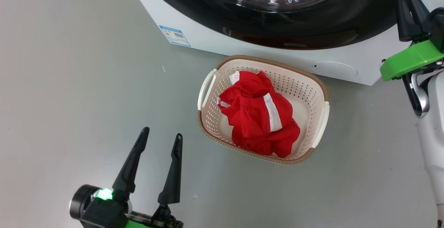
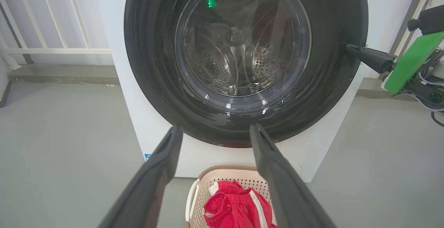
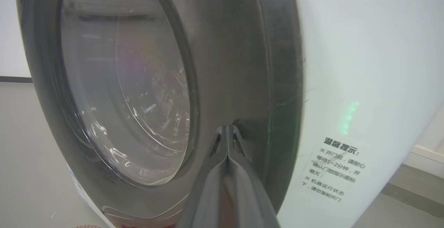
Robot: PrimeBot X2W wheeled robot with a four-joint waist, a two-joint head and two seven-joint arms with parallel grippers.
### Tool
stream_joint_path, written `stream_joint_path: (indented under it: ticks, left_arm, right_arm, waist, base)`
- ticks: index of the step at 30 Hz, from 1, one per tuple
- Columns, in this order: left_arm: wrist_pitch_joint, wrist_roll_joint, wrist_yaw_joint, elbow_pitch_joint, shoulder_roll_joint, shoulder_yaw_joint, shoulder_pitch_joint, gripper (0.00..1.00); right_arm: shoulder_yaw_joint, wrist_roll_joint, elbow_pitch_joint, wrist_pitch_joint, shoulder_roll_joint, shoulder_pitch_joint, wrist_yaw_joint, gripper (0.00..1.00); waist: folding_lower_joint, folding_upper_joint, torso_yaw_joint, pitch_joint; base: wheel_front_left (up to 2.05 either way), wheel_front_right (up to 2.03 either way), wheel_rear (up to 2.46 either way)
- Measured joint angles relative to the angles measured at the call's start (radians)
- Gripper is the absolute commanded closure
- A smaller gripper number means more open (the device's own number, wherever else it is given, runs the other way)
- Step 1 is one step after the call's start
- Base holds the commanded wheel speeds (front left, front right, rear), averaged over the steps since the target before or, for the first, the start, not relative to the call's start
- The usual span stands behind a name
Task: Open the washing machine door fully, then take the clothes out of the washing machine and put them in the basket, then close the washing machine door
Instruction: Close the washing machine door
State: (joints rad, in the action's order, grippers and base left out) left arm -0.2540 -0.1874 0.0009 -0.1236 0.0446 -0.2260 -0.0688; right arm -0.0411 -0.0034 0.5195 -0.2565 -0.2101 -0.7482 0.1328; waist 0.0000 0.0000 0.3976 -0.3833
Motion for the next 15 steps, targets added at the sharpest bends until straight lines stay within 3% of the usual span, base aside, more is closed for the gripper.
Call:
stream_joint_path:
  ticks: [15]
  left_arm:
    - [0.0,0.0,0.0,0.009,0.0,-0.007,-0.003,0.0]
  right_arm:
    - [-0.005,-0.029,0.042,-0.008,-0.003,-0.041,0.009,1.0]
  waist:
    - [0.0,0.0,0.001,-0.014]
  base:
    - [0.0,0.0,0.0]
